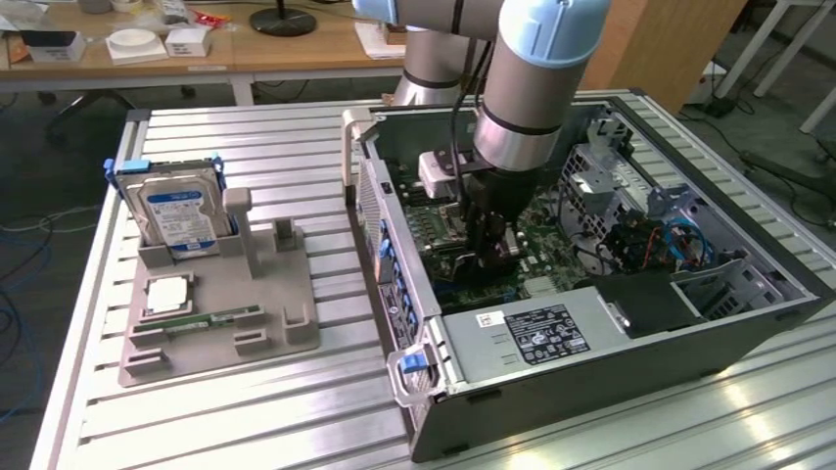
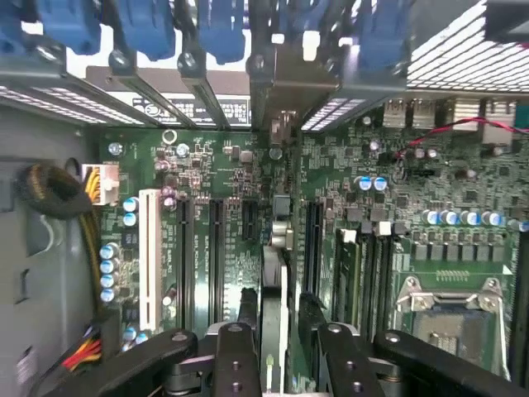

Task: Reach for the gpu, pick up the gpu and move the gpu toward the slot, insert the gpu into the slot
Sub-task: 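Insert the gpu into the slot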

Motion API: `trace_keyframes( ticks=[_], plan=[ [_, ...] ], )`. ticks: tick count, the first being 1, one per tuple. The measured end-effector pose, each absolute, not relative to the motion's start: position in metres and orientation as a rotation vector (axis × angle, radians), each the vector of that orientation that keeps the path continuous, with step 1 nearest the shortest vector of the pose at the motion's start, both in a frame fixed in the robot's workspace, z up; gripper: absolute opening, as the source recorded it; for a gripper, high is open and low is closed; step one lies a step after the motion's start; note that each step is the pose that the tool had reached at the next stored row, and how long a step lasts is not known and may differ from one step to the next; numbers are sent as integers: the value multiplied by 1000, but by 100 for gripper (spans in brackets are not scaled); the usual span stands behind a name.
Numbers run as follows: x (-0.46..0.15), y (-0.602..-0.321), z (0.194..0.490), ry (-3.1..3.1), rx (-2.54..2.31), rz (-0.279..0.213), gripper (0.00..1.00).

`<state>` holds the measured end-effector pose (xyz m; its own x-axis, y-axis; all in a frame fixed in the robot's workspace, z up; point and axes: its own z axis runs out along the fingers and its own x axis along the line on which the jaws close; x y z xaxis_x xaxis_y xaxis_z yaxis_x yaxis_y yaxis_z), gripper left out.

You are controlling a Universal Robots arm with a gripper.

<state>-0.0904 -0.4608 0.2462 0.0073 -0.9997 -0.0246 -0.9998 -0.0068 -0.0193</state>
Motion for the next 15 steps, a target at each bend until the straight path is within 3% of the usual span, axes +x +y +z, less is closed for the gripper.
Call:
trace_keyframes(
  ticks=[11,15],
  plan=[
    [-90,-461,270,2186,-2201,-7,34],
    [-90,-461,270,2186,-2201,-7,20]
  ],
)
